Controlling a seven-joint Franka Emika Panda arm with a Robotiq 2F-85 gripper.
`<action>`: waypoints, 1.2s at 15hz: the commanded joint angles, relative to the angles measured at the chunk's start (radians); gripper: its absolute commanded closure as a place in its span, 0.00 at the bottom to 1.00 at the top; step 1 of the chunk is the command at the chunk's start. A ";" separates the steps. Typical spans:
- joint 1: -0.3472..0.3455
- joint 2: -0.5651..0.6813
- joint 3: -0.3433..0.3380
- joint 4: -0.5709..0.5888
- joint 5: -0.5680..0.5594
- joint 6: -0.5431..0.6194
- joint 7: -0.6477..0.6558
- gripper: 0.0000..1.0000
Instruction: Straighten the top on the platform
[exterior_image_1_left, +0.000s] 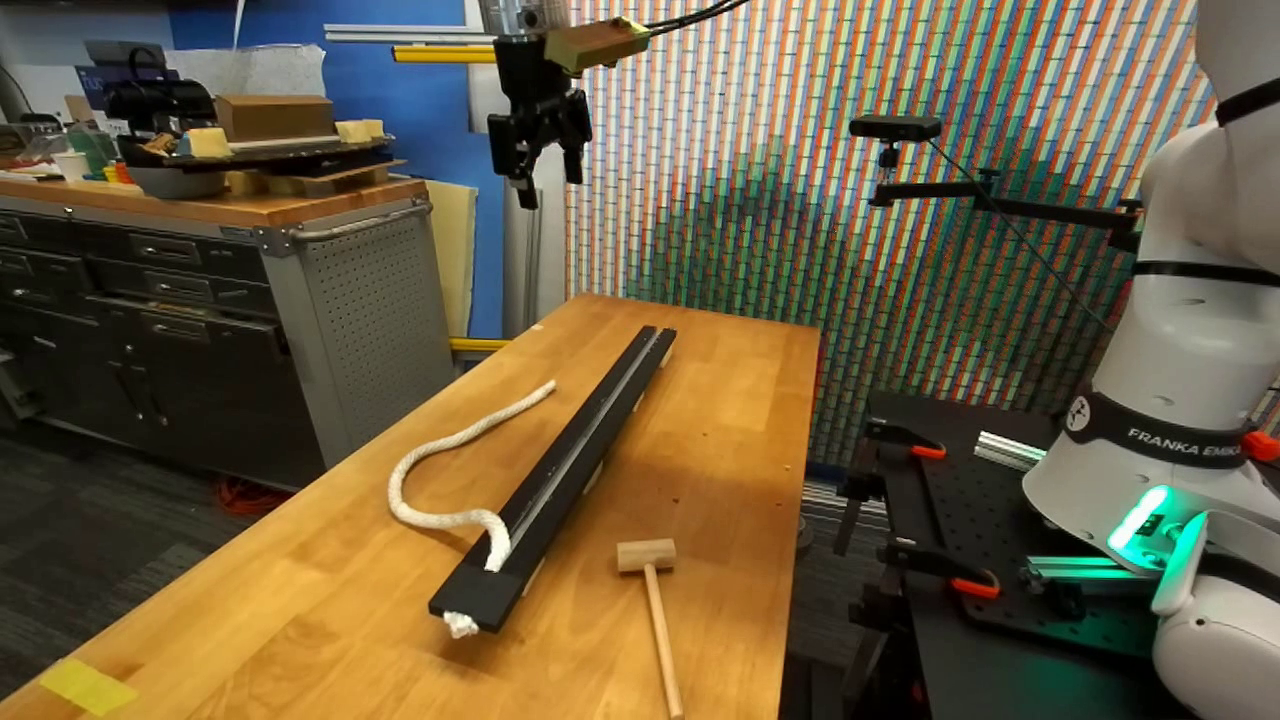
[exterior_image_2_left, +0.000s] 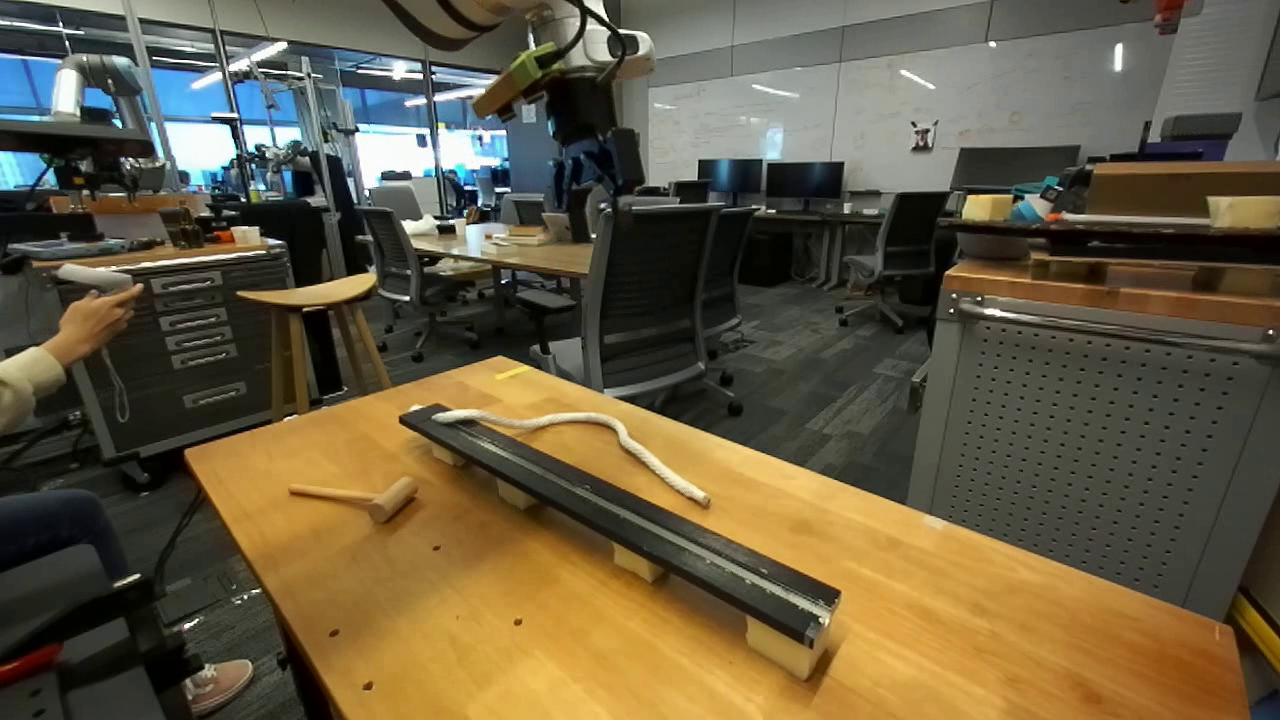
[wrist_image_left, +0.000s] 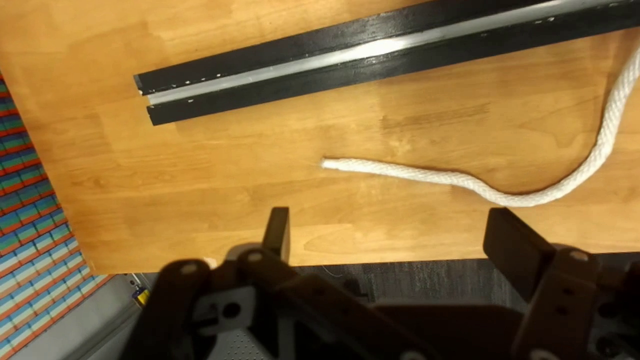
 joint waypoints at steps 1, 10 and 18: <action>0.029 0.136 -0.041 0.193 -0.009 -0.060 -0.022 0.00; 0.041 0.392 -0.113 0.478 0.022 -0.107 0.106 0.00; 0.028 0.538 -0.147 0.584 0.114 -0.133 0.285 0.00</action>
